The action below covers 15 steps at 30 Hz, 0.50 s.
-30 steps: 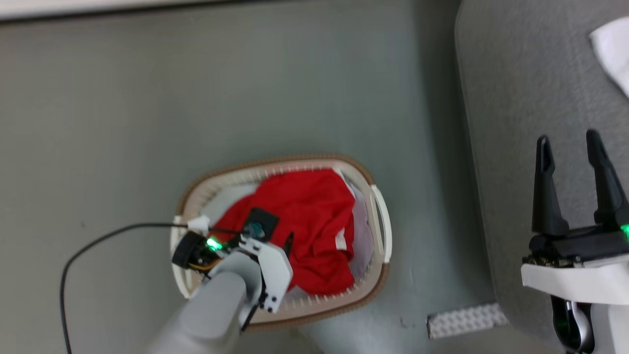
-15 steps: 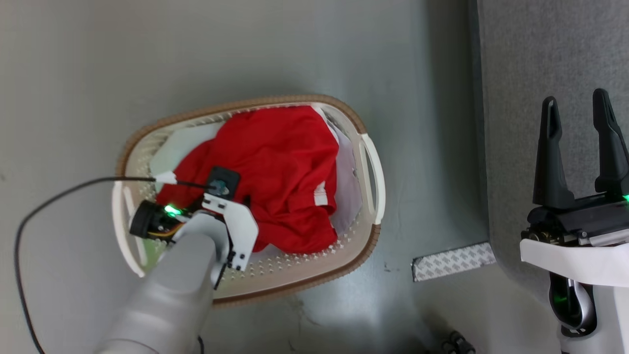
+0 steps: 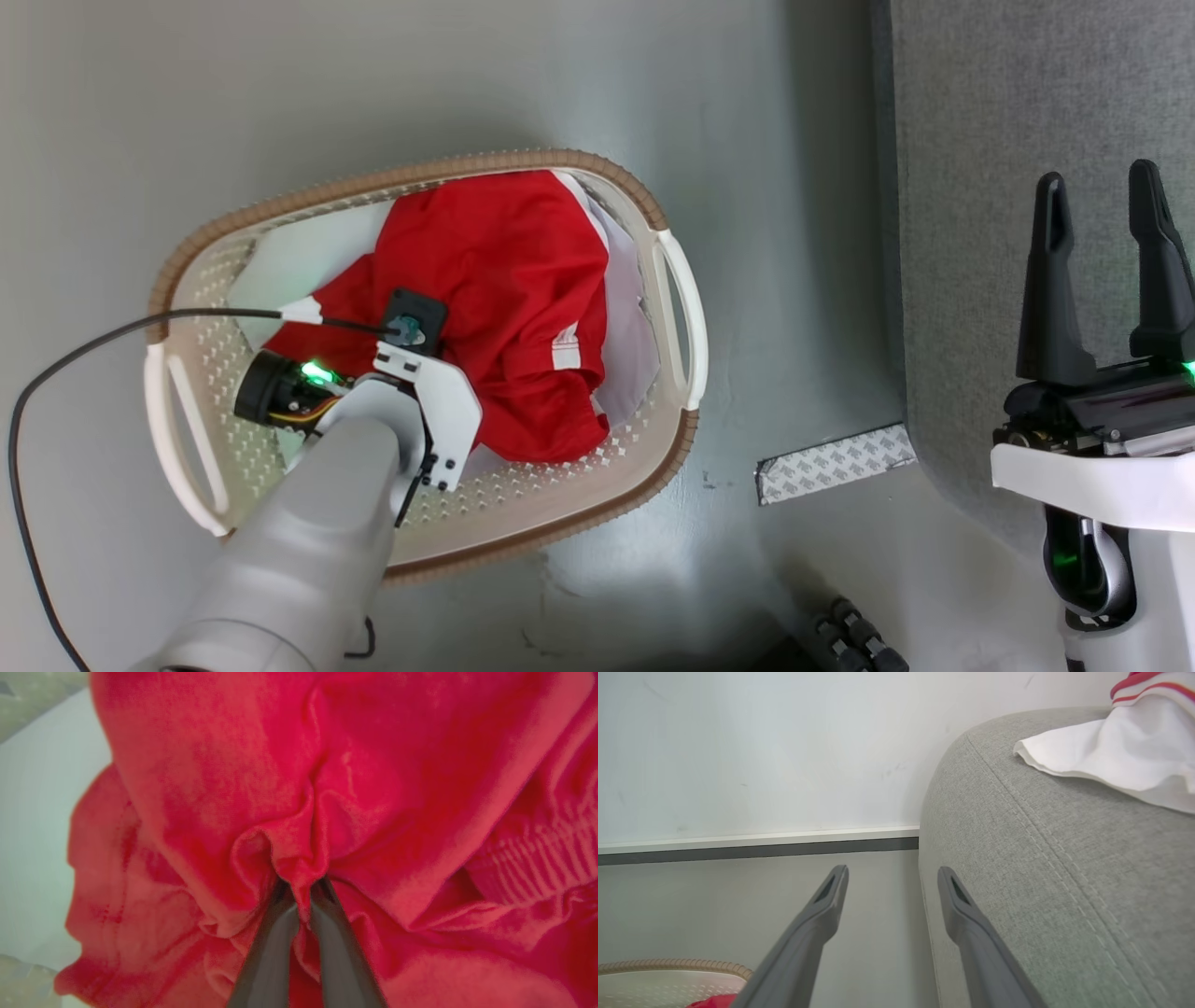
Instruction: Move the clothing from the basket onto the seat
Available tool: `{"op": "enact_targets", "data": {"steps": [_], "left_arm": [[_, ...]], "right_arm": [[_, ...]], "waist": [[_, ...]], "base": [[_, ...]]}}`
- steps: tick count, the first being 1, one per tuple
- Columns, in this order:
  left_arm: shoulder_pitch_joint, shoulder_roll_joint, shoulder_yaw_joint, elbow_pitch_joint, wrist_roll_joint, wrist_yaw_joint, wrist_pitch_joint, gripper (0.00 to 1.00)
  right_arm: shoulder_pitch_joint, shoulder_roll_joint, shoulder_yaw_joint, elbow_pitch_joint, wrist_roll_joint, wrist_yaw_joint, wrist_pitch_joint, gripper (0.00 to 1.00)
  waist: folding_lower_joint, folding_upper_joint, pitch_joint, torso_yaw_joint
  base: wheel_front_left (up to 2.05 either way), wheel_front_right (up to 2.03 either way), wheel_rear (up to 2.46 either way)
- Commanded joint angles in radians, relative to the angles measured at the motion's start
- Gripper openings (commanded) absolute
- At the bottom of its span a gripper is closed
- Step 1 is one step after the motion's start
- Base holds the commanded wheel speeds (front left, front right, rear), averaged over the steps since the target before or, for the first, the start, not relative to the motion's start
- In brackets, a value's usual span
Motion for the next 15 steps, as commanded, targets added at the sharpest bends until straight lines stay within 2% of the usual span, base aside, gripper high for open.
{"op": "enact_targets", "data": {"steps": [1, 3, 4, 8, 15], "left_arm": [[0.006, 0.003, -0.002, 0.007, 0.005, -0.008, -0.005, 0.0], [0.014, -0.001, 0.001, 0.008, -0.007, -0.013, -0.022, 0.0], [0.033, -0.013, 0.005, -0.003, -0.028, -0.032, -0.062, 0.0], [0.072, -0.027, -0.004, -0.021, -0.055, -0.07, -0.104, 0.0], [0.189, -0.034, -0.065, -0.13, -0.133, -0.139, -0.098, 0.0]], "right_arm": [[-0.013, -0.001, -0.012, 0.012, 0.004, -0.003, 0.001, 1.0], [-0.01, 0.0, -0.014, 0.028, -0.007, -0.003, 0.001, 1.0], [-0.001, -0.001, -0.027, 0.065, -0.032, -0.003, 0.001, 1.0], [0.026, -0.001, -0.076, 0.106, -0.046, -0.003, 0.001, 1.0], [0.093, -0.001, -0.147, 0.173, -0.095, -0.003, 0.001, 1.0]], "waist": [[-0.0002, 0.0, -0.015, 0.009], [-0.0002, 0.0, -0.035, 0.024], [-0.0002, 0.0, -0.084, 0.055], [-0.0002, 0.0, -0.173, 0.115], [-0.0002, 0.0, -0.378, 0.206]], "base": [[0.0, 0.0, 0.0], [0.0, 0.0, 0.0], [0.0, 0.0, 0.0], [0.0, 0.0, 0.0], [0.0, 0.0, 0.0]]}}
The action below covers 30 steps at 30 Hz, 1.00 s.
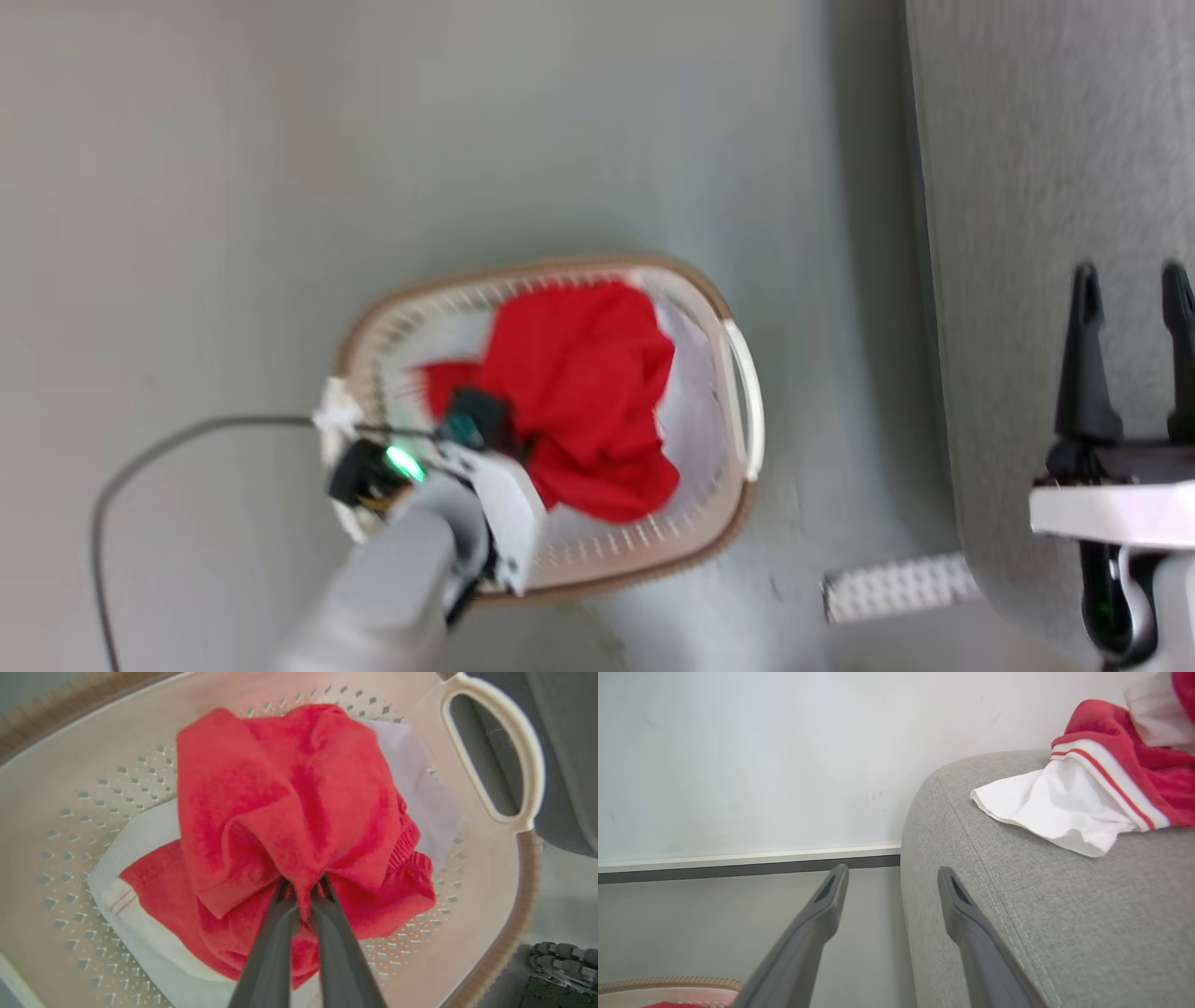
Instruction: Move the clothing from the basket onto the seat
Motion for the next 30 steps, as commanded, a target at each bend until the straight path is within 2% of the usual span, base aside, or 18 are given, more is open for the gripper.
{"op": "enact_targets", "data": {"steps": [1, 6, 13, 16, 23, 30], "left_arm": [[0.033, 0.001, -0.016, -0.028, -0.025, -0.006, 0.002, 0.0], [0.133, 0.001, -0.069, -0.134, -0.092, -0.012, 0.011, 0.0], [0.249, 0.001, -0.082, -0.271, -0.154, 0.033, -0.017, 0.0], [0.279, 0.012, -0.074, -0.312, -0.164, 0.057, -0.026, 0.0], [0.415, 0.103, -0.05, -0.526, -0.161, 0.143, -0.053, 0.0], [0.53, 0.218, 0.002, -0.8, -0.173, 0.248, -0.031, 0.0]], "right_arm": [[0.03, -0.003, -0.015, 0.012, -0.01, -0.003, 0.001, 1.0], [0.1, -0.003, -0.057, 0.035, -0.032, -0.003, 0.001, 1.0], [0.219, -0.003, -0.095, 0.051, -0.048, -0.003, 0.001, 1.0], [0.248, -0.003, -0.097, 0.051, -0.054, -0.003, 0.001, 1.0], [0.35, -0.003, -0.094, 0.05, -0.09, -0.003, 0.001, 1.0], [0.411, -0.002, -0.092, 0.028, -0.103, -0.003, 0.001, 1.0]], "waist": [[0.0, 0.0, -0.148, 0.083], [0.0, 0.0, -0.304, 0.128], [0.0, 0.0, -0.499, 0.183], [0.0, 0.0, -0.545, 0.192], [0.0, 0.0, -0.711, 0.215], [0.0, 0.0, -0.781, 0.229]], "base": [[0.0, 0.0, 0.0], [0.0, 0.0, 0.0], [0.0, 0.0, 0.0], [0.0, 0.0, 0.0], [0.0, 0.0, 0.0], [0.0, 0.0, 0.0]]}}
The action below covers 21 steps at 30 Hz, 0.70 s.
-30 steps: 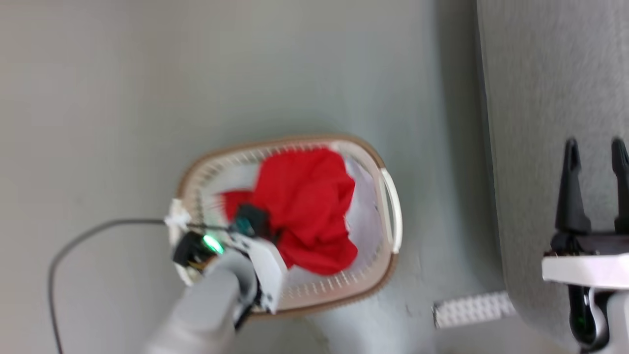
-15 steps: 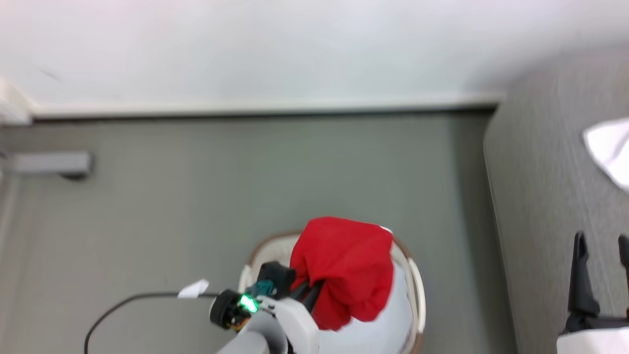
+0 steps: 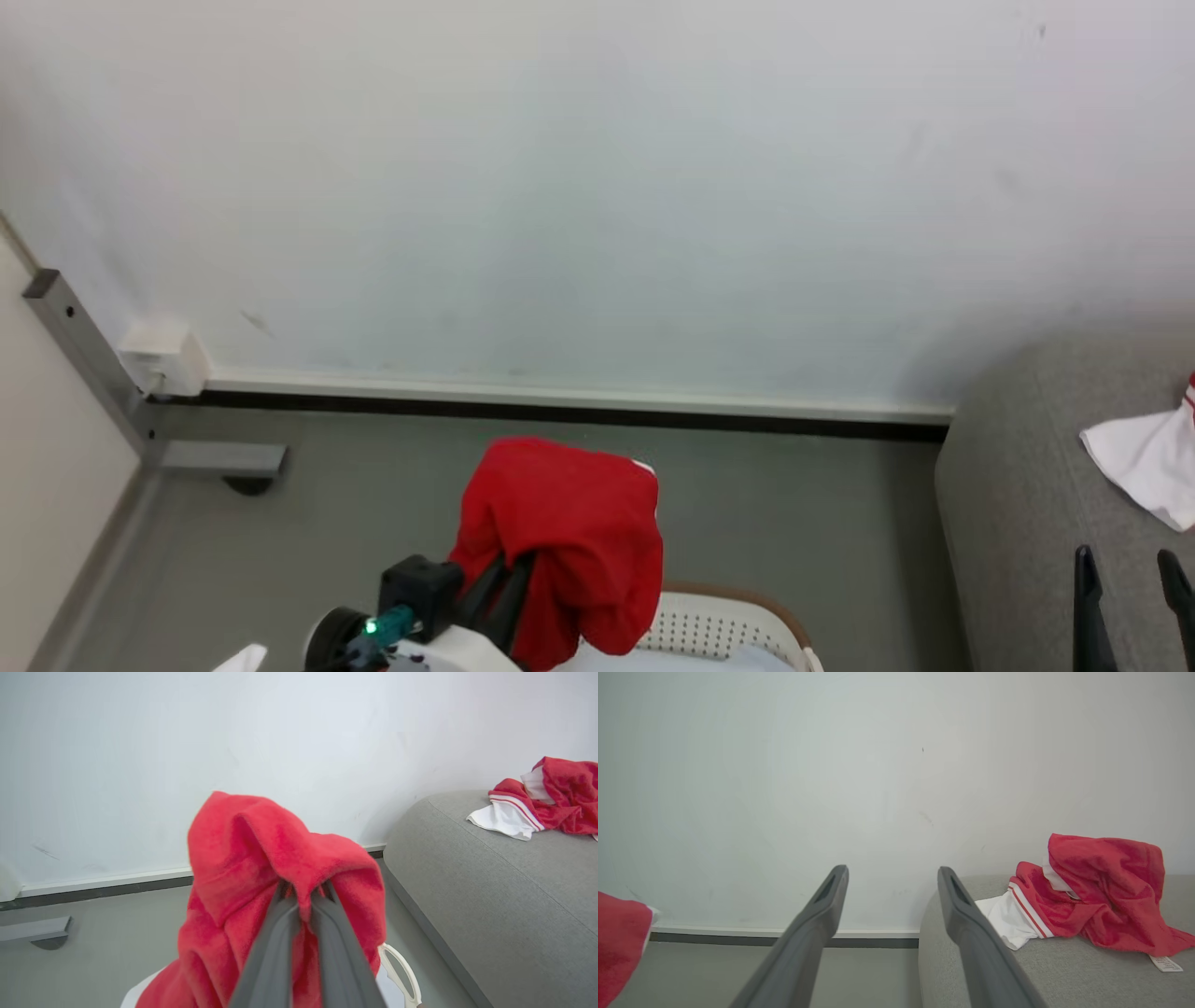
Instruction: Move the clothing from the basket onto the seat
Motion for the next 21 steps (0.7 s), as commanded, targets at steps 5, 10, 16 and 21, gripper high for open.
{"op": "enact_targets", "data": {"steps": [5, 10, 16, 21], "left_arm": [[0.05, 0.055, 0.022, -0.115, -0.01, 0.033, 0.014, 0.0], [0.069, 0.098, 0.035, -0.189, -0.016, 0.05, 0.046, 0.0], [0.06, 0.131, 0.024, -0.251, -0.007, 0.05, 0.091, 0.0], [0.022, 0.128, -0.001, -0.284, 0.009, 0.039, 0.13, 0.0]], "right_arm": [[0.036, -0.002, 0.023, -0.005, -0.013, -0.003, 0.001, 1.0], [0.047, -0.002, 0.084, -0.006, -0.014, -0.003, 0.001, 1.0], [0.02, -0.049, 0.248, -0.03, 0.001, -0.003, 0.001, 1.0], [-0.039, -0.144, 0.444, -0.048, 0.034, -0.003, 0.001, 1.0]], "waist": [[0.0005, -0.0001, -0.047, 0.02], [0.0005, -0.0001, -0.061, 0.017], [0.0005, -0.0001, -0.057, 0.008], [0.0005, -0.0001, -0.045, 0.008]], "base": [[0.0, 0.0, 0.0], [0.0, 0.0, 0.0], [0.0, 0.0, 0.0], [0.0, 0.0, 0.0]]}}
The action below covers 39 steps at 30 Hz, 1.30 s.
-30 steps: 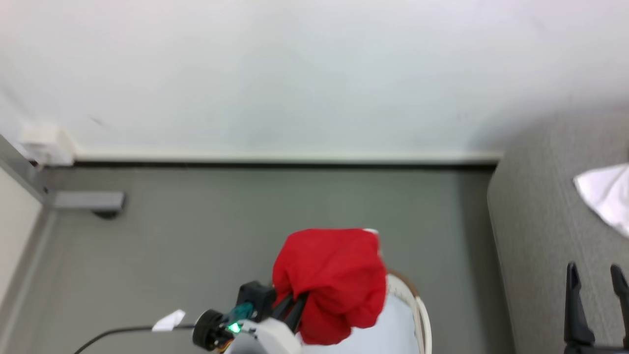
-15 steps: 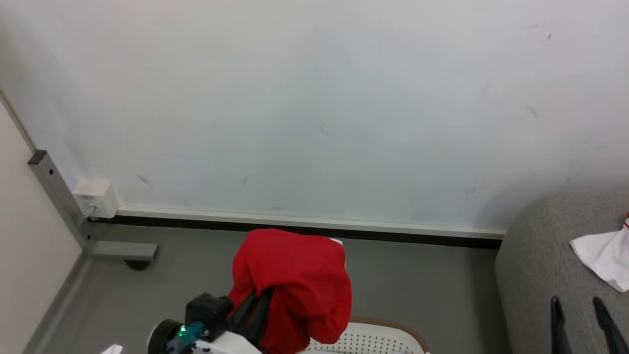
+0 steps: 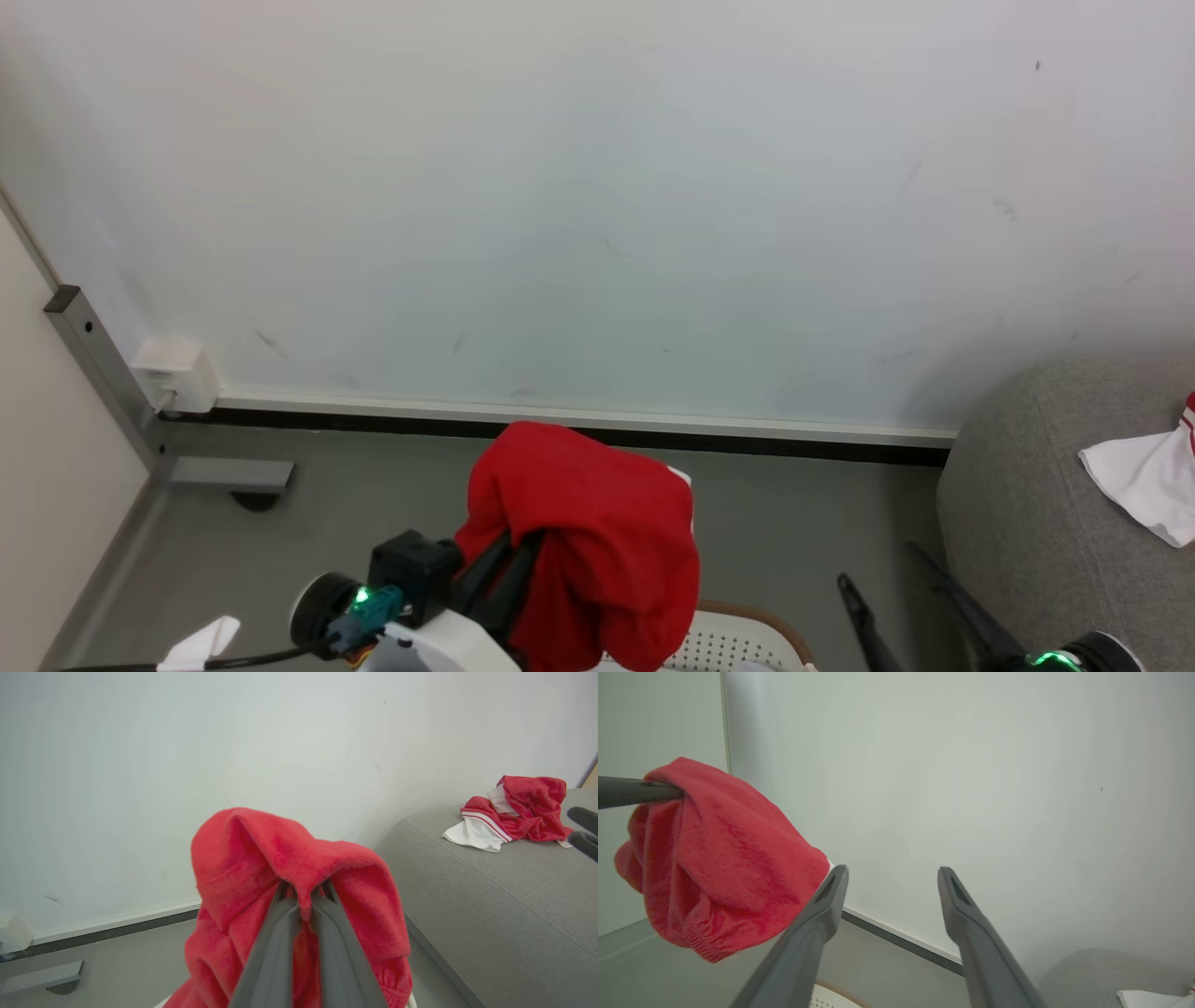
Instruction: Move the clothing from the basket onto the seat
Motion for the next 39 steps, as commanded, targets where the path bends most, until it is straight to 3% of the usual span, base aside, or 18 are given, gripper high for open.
{"op": "enact_targets", "data": {"steps": [1, 6, 13, 20, 26, 27, 29, 30, 35, 36, 37, 38, 39], "left_arm": [[-0.01, -0.004, -0.002, -0.005, 0.004, -0.002, 0.005, 0.0], [-0.041, -0.033, -0.034, 0.001, 0.011, -0.022, 0.02, 0.0], [-0.069, -0.074, -0.085, 0.01, 0.021, -0.05, 0.035, 0.0], [-0.084, -0.097, -0.127, -0.011, 0.009, -0.084, 0.061, 0.0], [-0.075, -0.104, -0.153, -0.042, -0.017, -0.11, 0.081, 0.0], [-0.072, -0.105, -0.155, -0.047, -0.021, -0.11, 0.084, 0.0], [-0.069, -0.105, -0.158, -0.057, -0.027, -0.112, 0.087, 0.0], [-0.068, -0.105, -0.161, -0.063, -0.03, -0.116, 0.089, 0.0], [-0.064, -0.1, -0.159, -0.079, -0.034, -0.113, 0.086, 0.0], [-0.063, -0.1, -0.157, -0.077, -0.033, -0.112, 0.079, 0.15], [-0.063, -0.096, -0.156, -0.069, -0.026, -0.109, 0.075, 0.47], [-0.061, -0.092, -0.156, -0.061, -0.021, -0.107, 0.071, 1.0], [-0.06, -0.092, -0.155, -0.055, -0.018, -0.105, 0.067, 1.0]], "right_arm": [[-0.023, -0.018, 0.034, -0.005, 0.014, -0.002, 0.001, 1.0], [-0.134, -0.106, 0.249, -0.011, 0.074, -0.003, 0.02, 1.0], [-0.277, -0.148, 0.448, 0.024, 0.117, -0.002, 0.029, 1.0], [-0.384, -0.151, 0.562, 0.105, 0.102, -0.003, 0.024, 1.0], [-0.422, -0.151, 0.59, 0.179, 0.071, -0.003, 0.02, 1.0], [-0.422, -0.148, 0.589, 0.193, 0.07, -0.003, 0.021, 0.59], [-0.418, -0.143, 0.585, 0.217, 0.069, -0.003, 0.023, 0.08], [-0.416, -0.14, 0.585, 0.226, 0.067, -0.003, 0.022, 0.0], [-0.401, -0.125, 0.563, 0.24, 0.095, -0.003, 0.015, 0.0], [-0.397, -0.122, 0.554, 0.24, 0.097, -0.003, 0.012, 0.0], [-0.394, -0.12, 0.544, 0.238, 0.099, -0.003, 0.01, 0.0], [-0.393, -0.12, 0.537, 0.237, 0.099, -0.003, 0.008, 0.0], [-0.391, -0.119, 0.528, 0.235, 0.099, -0.003, 0.008, 0.0]], "waist": [[0.0, -0.0001, 0.003, -0.001], [0.0, -0.0001, 0.01, -0.004], [0.0, -0.0001, 0.014, -0.01], [0.0, -0.0001, 0.014, -0.008], [0.0, -0.0001, 0.011, -0.002], [0.0, -0.0001, 0.01, -0.001], [0.0, -0.0001, 0.009, 0.0], [0.0, -0.0001, 0.009, 0.0], [0.0, -0.0001, 0.012, -0.005], [0.0, -0.0001, 0.013, -0.007], [0.0, -0.0001, 0.014, -0.009], [0.0, -0.0001, 0.015, -0.013], [0.0, -0.0001, 0.017, -0.017]], "base": [[0.0, 0.0, 0.0], [0.0, 0.0, 0.0], [0.0, 0.0, 0.0], [0.0, 0.0, 0.0], [0.0, 0.0, 0.0], [0.0, 0.0, 0.0], [0.0, 0.0, 0.0], [0.0, 0.0, 0.0], [0.0, 0.0, 0.0], [0.0, 0.0, 0.0], [0.0, 0.0, 0.0], [0.0, 0.0, 0.0], [0.0, 0.0, 0.0]]}}
